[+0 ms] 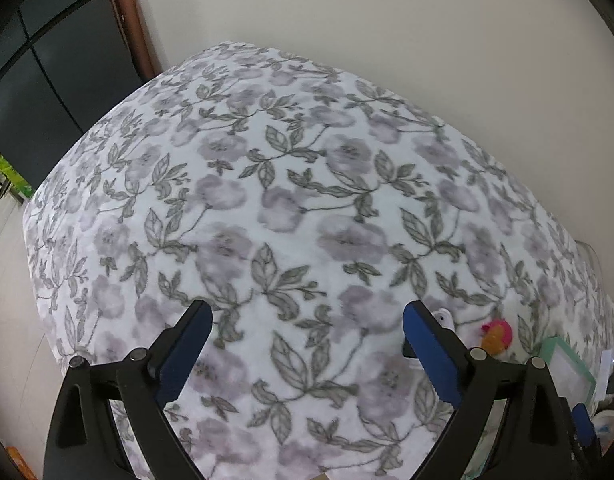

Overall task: Organize rigid objects
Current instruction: 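Move the right tool to the toy dog figure while the left tool moves to the white smartwatch, then grasp the toy dog figure with the right tool while the left tool grasps the white smartwatch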

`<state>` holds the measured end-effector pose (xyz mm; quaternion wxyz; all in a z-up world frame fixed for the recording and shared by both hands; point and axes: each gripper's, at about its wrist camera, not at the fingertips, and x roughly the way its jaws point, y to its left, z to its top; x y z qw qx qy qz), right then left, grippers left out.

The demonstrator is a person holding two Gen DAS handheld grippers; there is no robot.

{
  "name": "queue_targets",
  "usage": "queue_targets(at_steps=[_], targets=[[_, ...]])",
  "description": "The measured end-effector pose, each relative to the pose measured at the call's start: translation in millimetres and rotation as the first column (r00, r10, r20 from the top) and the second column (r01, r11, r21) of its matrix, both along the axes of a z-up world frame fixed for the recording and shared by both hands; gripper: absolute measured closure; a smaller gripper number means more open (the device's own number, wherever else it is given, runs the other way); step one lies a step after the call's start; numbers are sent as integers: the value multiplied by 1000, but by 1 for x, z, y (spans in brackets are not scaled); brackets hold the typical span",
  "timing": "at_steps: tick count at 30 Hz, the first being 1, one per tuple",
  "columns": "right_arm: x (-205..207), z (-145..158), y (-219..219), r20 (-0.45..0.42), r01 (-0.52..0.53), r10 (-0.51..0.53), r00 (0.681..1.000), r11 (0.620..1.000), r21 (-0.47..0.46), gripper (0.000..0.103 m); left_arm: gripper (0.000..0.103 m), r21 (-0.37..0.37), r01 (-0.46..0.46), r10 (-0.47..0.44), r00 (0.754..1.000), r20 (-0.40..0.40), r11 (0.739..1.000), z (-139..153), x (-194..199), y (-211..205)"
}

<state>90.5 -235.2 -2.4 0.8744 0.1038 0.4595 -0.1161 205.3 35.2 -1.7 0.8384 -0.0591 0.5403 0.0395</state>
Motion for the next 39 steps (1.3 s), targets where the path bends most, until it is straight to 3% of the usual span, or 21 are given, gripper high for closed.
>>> queue_targets(at_steps=[12,22,31,34,39], targets=[[34,-47,27,-61,-31,31,998,999,8,18,6,-101,110,-118,990,-79,989,-42,15,-32],[51,-82,34,-104,-51,49,993,998,-21,18,7,-64,238,-243,965,-99,969,-76,17,-77],[58,-94,37,-114,-61,57,992,998,-29,18,8,-55,246,-251,958,-136,968,-100,15,-90],[60,-96,38,-115,-64,59,992,997,-40,18,19,-44,240,-244,960,-138,970,-103,16,-90],[63,-99,37,-112,-56,50,992,997,-51,22,24,-14,244,-243,961,-131,970,-108,16,-89]])
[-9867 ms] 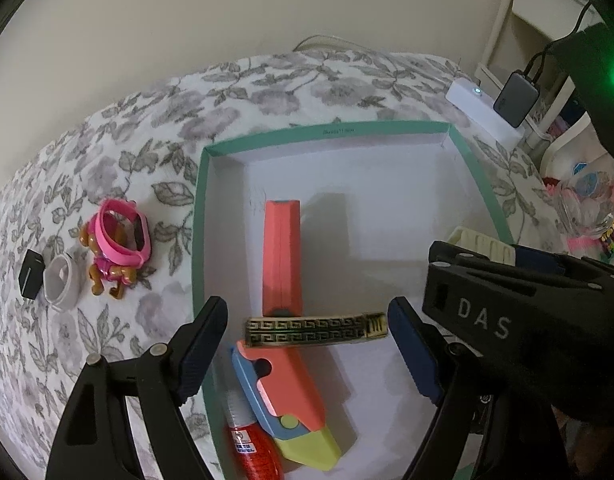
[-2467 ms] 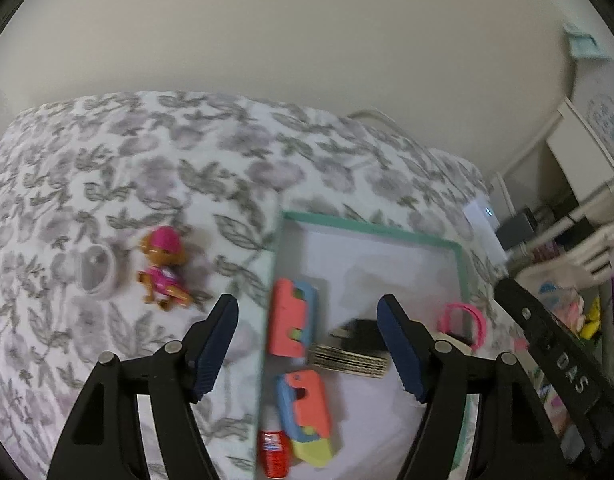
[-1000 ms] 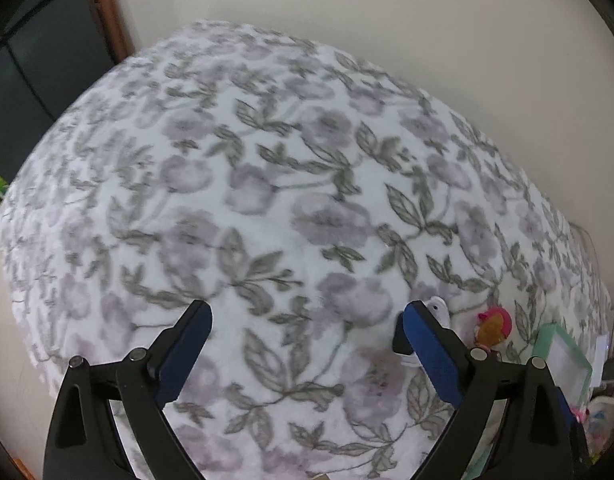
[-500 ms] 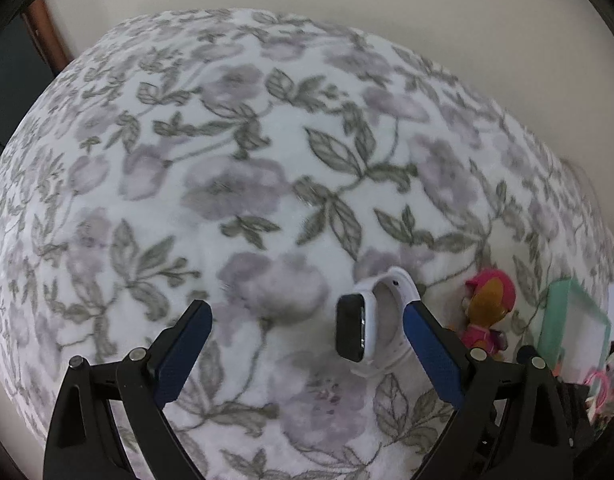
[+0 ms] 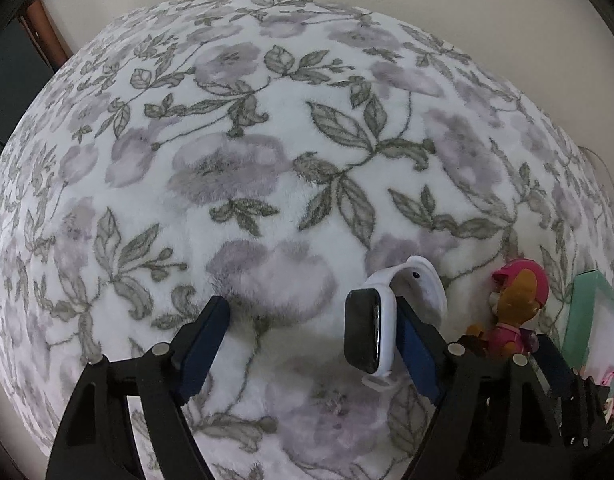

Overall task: Organize rigid objects
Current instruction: 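Grasp the toy dog figure with the right tool while the left tool grasps the white smartwatch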

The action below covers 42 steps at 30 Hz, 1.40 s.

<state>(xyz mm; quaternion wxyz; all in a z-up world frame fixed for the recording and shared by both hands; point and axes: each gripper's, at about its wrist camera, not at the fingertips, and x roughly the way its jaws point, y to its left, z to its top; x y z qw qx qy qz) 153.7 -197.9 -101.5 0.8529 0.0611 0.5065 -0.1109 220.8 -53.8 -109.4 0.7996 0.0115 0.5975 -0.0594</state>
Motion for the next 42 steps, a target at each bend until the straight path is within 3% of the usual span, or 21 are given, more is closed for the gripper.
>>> queue_targets(at_steps=[10,14,19,23,28,32,36,42], targets=[[-1,1,1,24,11,-10,1000,1000,-16,32,30,7,-15,15,1000,13,1000,-4,7,-3],[-2,2,-2,33,21,-21,999,1000,-4,34,38,3,-38,38,999,14,999,-1,7,4],[0,1,-1,41,35,-34,999,999,-9,37,38,10,-39,39,999,19,999,-1,8,8],[-2,2,-5,47,48,-48,998,999,-16,48,39,10,-42,42,999,19,999,1,6,9],[-4,3,-10,50,53,-53,997,999,-7,48,42,11,-48,48,999,15,999,0,7,6],[-6,3,-11,49,53,-52,997,999,-4,50,55,13,-59,59,998,15,998,2,8,8],[-9,4,-13,30,74,-74,997,997,0,50,88,4,-51,51,999,5,999,8,8,6],[-14,6,-19,16,99,-100,995,994,42,51,90,-10,-49,49,999,-11,999,13,6,-1]])
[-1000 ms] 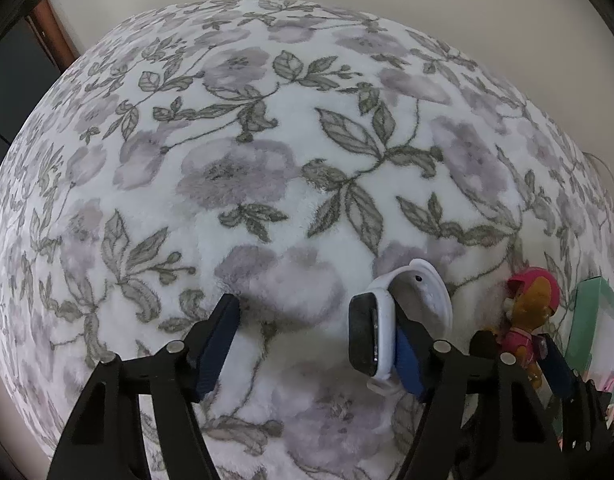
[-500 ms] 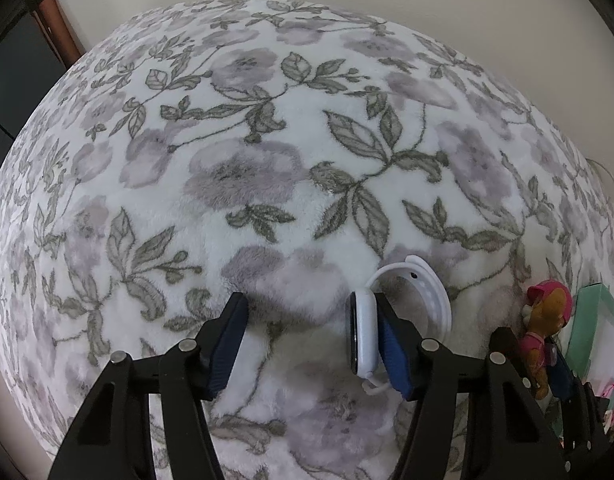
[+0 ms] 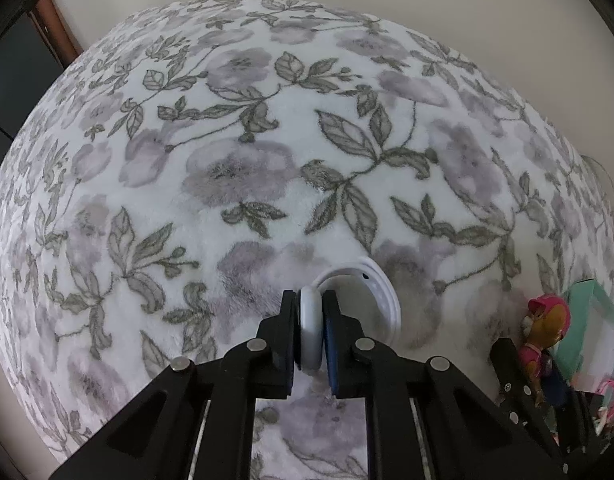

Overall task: Organize rigid objects
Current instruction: 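Grasp the toy dog figure with the right tool while the left tool grasps the white smartwatch, then carry the toy dog over the tray with the right tool while the left tool carries the smartwatch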

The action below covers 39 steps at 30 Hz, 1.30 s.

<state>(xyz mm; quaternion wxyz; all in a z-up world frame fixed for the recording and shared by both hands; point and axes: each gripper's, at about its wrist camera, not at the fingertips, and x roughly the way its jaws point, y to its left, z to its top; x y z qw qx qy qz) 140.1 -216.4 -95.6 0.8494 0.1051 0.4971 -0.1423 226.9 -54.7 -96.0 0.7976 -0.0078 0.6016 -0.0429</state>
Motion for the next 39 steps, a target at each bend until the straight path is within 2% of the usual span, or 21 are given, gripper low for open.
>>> queue_targets(at_steps=[9,13,24,39], targets=[[-7,17,-12,40,29,-32,999,998,55,51,90,-57,24,-21,998,66,998,40,-7,-7],[-10,37,-14,92,28,-33,995,998,61,51,90,-82,36,-25,992,125,996,64,-12,-5],[-35,105,-22,232,49,-59,971,998,50,51,90,-145,74,-42,975,218,987,116,-26,-9],[-83,143,-33,240,105,-116,964,993,59,51,90,-191,146,-98,967,237,971,155,-78,-35]])
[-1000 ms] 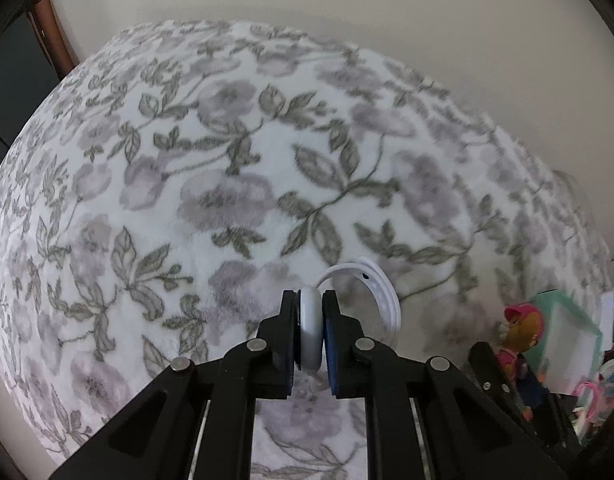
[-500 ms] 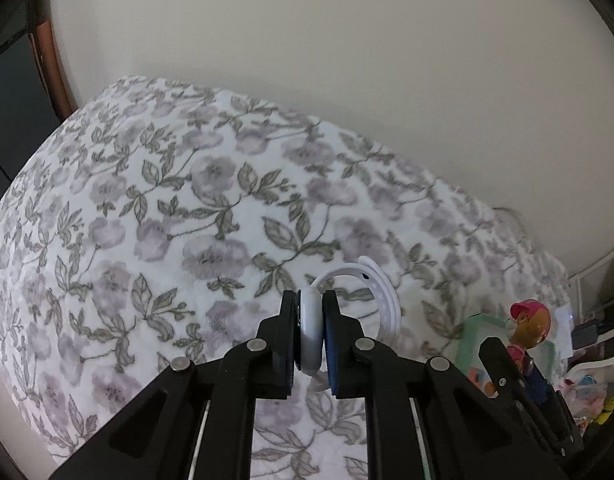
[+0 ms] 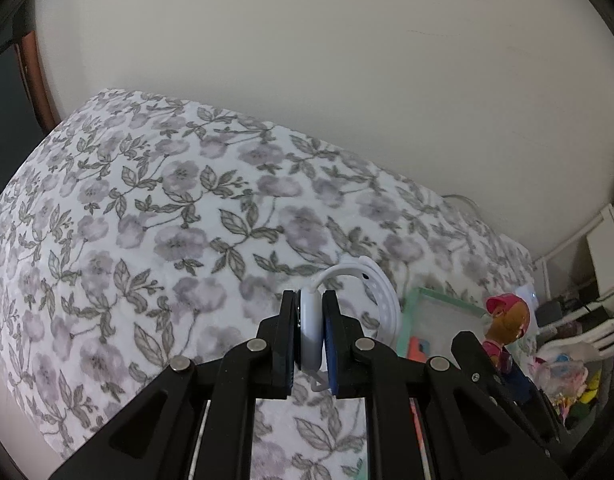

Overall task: Organize rigid objects
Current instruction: 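Carry the toy dog over the tray with the right tool while the left tool carries the smartwatch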

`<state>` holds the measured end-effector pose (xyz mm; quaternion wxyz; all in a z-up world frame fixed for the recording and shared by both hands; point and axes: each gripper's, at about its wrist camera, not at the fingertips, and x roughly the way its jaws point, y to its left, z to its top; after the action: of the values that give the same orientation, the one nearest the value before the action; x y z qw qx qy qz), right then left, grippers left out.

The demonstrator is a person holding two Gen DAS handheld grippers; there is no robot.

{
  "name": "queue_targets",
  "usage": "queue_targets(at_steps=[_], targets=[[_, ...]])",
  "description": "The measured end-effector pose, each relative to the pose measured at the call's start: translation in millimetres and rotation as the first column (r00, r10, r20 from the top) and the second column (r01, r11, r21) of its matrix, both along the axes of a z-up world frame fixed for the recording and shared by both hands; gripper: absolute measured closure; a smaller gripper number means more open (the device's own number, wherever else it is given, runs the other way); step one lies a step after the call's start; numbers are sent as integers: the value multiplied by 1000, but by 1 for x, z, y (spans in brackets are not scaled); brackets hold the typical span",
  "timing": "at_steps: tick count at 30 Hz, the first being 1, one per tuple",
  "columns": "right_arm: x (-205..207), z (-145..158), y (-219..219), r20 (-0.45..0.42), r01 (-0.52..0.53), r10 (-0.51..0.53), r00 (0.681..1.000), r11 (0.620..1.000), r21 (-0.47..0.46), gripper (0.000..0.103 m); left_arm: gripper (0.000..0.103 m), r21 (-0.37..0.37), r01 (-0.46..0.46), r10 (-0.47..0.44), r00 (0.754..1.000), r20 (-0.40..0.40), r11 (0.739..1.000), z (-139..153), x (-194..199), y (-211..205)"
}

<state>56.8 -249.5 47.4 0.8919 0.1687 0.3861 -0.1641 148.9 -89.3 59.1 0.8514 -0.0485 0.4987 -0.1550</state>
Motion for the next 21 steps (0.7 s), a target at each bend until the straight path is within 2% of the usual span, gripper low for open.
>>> queue_targets(at_steps=[12,21], targets=[[-55,36,-19,38,82,-82,996,997,-4,51,90,21,22,-23,998,61,1000,29,-41,5],[-102,39,-28,28,122,-121,992,992,-28,51,90,29,130,-131,990,54,991,16,-88,-17]])
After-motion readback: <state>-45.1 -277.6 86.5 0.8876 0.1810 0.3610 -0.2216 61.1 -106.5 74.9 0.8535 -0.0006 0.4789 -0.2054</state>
